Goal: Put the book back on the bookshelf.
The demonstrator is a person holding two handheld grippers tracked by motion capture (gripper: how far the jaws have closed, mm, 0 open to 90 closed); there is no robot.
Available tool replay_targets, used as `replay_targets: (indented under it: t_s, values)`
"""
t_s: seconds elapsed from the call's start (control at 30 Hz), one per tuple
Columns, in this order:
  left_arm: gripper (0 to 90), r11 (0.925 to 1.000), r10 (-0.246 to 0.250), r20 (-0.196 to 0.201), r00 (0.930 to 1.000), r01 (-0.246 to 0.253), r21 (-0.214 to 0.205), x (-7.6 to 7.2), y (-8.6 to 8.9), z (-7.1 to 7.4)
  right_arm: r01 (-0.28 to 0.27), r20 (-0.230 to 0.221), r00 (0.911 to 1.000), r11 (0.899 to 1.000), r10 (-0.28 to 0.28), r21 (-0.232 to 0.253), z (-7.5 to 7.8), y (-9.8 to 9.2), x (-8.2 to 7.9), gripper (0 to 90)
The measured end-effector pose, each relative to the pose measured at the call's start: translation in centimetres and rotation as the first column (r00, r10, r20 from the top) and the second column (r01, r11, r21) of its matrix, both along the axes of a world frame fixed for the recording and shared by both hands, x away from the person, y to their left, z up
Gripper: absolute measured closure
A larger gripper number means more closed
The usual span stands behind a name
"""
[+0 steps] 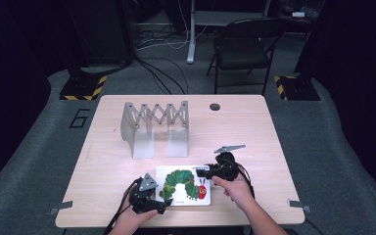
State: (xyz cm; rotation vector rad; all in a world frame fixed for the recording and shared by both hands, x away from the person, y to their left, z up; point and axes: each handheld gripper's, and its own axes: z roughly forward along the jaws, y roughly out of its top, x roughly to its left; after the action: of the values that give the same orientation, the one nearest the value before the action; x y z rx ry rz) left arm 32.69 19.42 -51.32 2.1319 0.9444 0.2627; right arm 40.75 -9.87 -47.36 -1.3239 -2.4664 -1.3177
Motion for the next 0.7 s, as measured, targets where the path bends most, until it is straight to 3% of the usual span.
replay_targets:
  t_s: [0.17,0.4,0.7]
  values:
    - [16.5,1.0000,-0.001,0.002,1.0000,0.001,0.009,0.2,0.2,0.2,-0.004,0.011,0.9999,1.000,0.004,-0.006,0.1,0.1,0.0,51.0]
    - [26.2,0.9990,0.039,0.009,0.9992,-0.038,-0.024,0.5,0.8,0.9,0.013,0.017,0.9998,0.999,-0.012,-0.037,0.7,0.6,-0.4,50.1]
    - [32.4,0.9966,0.082,0.031,0.9962,-0.082,-0.004,1.2,1.3,1.8,0.012,0.054,0.9985,0.999,-0.009,-0.052,1.6,1.2,-0.6,51.3]
